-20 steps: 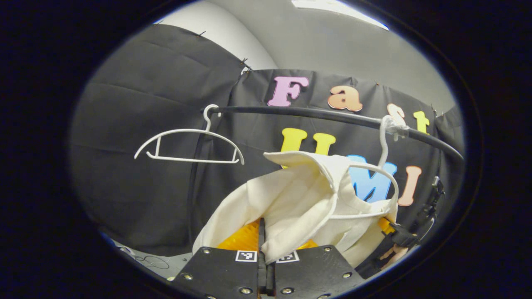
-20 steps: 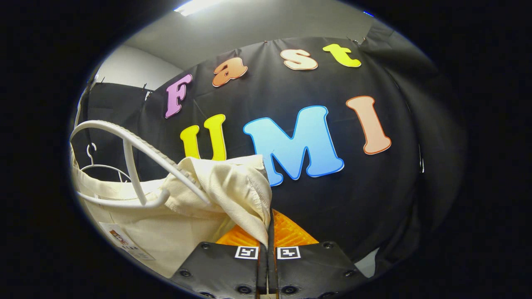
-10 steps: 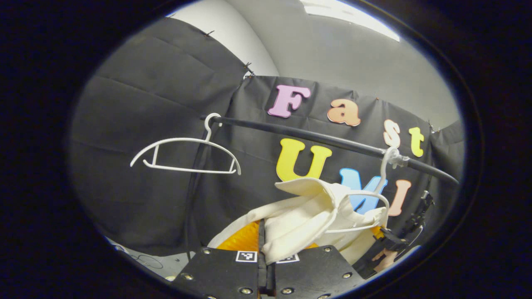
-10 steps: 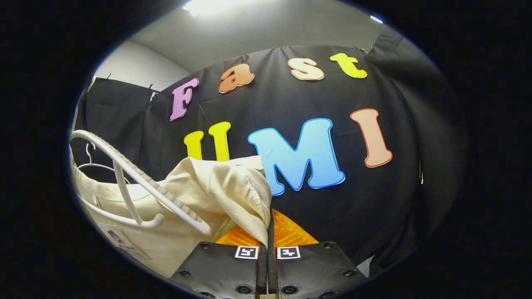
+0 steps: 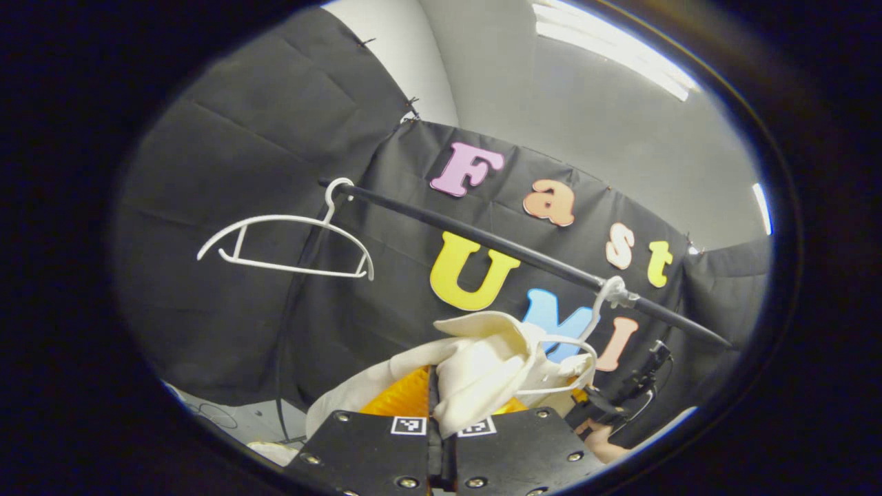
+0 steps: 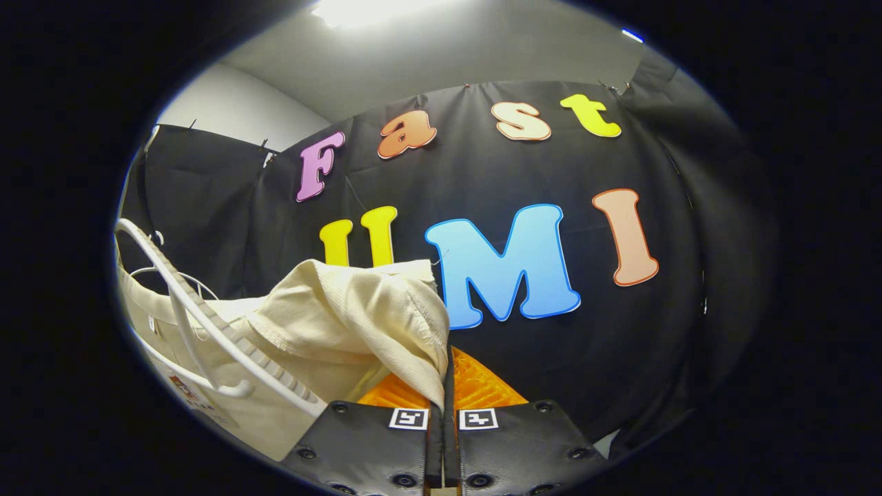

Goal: Grasp the clothes on the hanger with both hands and then place them into the laundry hamper below.

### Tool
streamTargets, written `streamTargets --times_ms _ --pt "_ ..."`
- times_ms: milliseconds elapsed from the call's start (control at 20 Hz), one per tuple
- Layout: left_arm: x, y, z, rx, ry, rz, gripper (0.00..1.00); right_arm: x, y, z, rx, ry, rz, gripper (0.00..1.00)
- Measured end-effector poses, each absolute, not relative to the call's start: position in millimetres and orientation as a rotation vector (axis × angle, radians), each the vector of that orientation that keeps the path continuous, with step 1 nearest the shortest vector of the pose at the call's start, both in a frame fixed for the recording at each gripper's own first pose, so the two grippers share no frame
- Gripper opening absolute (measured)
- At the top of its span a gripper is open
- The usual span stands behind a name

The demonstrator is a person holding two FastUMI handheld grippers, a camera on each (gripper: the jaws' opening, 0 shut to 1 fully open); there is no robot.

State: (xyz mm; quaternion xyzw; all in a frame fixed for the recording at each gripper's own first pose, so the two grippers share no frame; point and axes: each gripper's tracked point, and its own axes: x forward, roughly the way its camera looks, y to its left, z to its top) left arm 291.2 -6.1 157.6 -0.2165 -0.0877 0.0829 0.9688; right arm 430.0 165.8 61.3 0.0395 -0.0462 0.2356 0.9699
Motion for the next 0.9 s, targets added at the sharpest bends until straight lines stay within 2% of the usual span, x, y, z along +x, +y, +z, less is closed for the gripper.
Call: streamTargets --times_ms 150,350,450,550,600,750,800,900 --pt "286.6 -2.8 170.6 -0.500 -0.214 0.140 0.00 427.9 172.0 65.6 0.072 -0.103 0.501 0.02" --pt "284.2 -6.1 170.5 -0.461 -0.193 0.117 0.01 426.9 180.6 64.9 0.064 -0.101 0.527 0.02" --pt "278.6 -5.3 175.1 -0.464 -0.179 0.081 0.00 429.0 186.3 54.5 0.062 -0.075 0.540 0.00" --pt "277.9 -8.8 168.0 -0.464 -0.120 0.033 0.00 430.0 194.1 36.1 0.061 -0.043 0.557 0.02" --pt "274.7 -9.0 164.6 -0.452 -0.101 0.029 0.00 430.6 197.2 24.3 0.058 -0.023 0.564 0.00" --pt "270.6 -5.1 155.5 -0.404 -0.043 0.031 0.01 425.0 207.4 -10.5 0.053 0.044 0.592 0.02" --pt "269.1 2.4 158.1 -0.392 -0.051 0.054 0.01 420.6 211.2 -19.1 0.048 0.062 0.599 0.00" --pt "262.0 8.7 182.1 -0.435 -0.115 0.037 0.01 409.8 217.1 -23.7 0.053 0.074 0.614 0.02"
